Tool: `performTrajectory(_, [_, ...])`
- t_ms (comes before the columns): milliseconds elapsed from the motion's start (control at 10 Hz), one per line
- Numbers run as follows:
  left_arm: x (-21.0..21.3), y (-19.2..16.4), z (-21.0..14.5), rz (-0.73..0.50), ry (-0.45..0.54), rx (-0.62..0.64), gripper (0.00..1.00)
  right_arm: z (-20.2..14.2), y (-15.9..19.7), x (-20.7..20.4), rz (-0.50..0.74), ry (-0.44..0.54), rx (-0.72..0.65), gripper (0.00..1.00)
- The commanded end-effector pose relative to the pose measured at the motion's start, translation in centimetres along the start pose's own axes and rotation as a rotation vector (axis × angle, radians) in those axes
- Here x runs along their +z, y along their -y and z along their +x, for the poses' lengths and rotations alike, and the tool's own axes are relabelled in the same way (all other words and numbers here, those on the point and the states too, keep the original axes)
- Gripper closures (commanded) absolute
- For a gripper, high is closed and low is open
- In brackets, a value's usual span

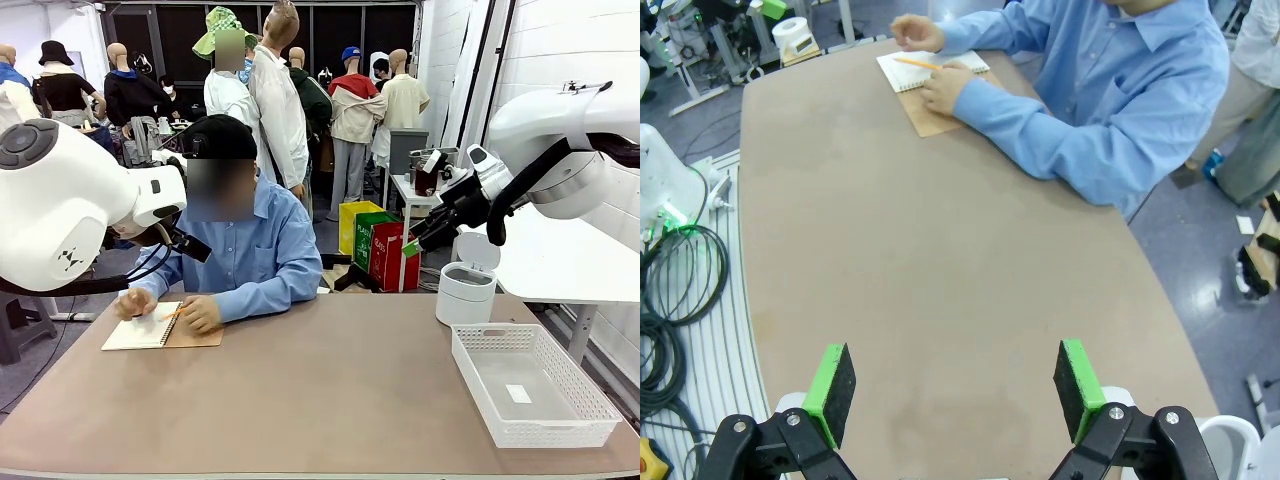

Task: Sort the paper based on its condition.
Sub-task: If a person hands you a paper, place it in the Organizing basket , and if it's crumpled, put it in the Trash can.

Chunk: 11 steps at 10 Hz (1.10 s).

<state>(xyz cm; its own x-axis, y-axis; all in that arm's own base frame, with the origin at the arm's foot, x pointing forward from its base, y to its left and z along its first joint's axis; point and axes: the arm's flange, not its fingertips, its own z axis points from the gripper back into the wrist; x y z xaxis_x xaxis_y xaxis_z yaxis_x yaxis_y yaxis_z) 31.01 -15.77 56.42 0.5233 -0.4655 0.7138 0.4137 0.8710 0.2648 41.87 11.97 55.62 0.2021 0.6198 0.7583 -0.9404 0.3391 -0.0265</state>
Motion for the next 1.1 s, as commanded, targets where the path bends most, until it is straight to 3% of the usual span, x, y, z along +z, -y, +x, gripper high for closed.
performTrajectory(0, [-0.07,-0.03,-0.08,0.008,0.003,-0.014,0.00,-0.02,0.03,0.03,0.002,0.004,0.007,0.00])
performTrajectory(1000, [-0.07,-0.03,-0.08,0.008,0.003,-0.014,0.00,-0.02,0.03,0.03,0.002,0.004,0.007,0.00])
